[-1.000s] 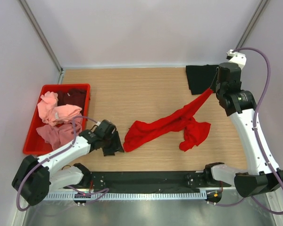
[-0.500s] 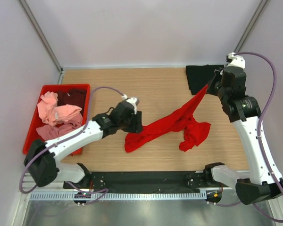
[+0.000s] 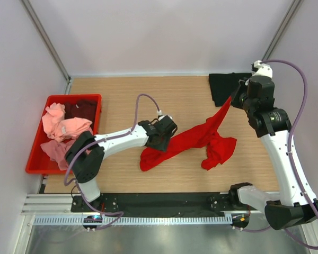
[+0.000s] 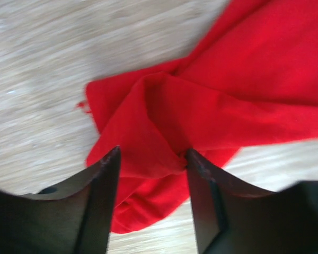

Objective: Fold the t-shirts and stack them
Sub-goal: Flatten the tshirt out

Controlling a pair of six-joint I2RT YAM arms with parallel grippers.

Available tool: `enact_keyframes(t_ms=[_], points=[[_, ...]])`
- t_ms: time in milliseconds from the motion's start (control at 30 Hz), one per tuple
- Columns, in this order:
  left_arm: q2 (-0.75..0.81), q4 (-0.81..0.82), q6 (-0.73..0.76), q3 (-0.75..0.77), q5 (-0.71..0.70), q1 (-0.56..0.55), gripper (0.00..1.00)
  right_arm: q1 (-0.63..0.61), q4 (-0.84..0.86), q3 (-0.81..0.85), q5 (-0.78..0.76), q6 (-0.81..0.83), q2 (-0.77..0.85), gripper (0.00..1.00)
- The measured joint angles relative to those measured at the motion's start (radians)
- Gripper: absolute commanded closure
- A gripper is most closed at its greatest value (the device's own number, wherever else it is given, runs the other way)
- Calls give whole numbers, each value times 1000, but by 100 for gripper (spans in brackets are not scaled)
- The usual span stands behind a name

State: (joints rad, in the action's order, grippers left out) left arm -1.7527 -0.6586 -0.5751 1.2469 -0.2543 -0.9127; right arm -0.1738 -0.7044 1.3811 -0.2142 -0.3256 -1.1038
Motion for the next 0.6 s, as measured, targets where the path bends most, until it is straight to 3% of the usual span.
enact_keyframes(t_ms=[233, 467, 600], points=[[6, -98, 19, 6, -143, 35, 52, 0, 0, -4, 0, 0, 11, 99], [139, -106, 65, -18, -176, 287, 47, 0, 10, -16, 27, -11, 31, 99], [188, -79, 73, -42, -94, 275, 44, 0, 21, -45, 58, -26, 30, 99]])
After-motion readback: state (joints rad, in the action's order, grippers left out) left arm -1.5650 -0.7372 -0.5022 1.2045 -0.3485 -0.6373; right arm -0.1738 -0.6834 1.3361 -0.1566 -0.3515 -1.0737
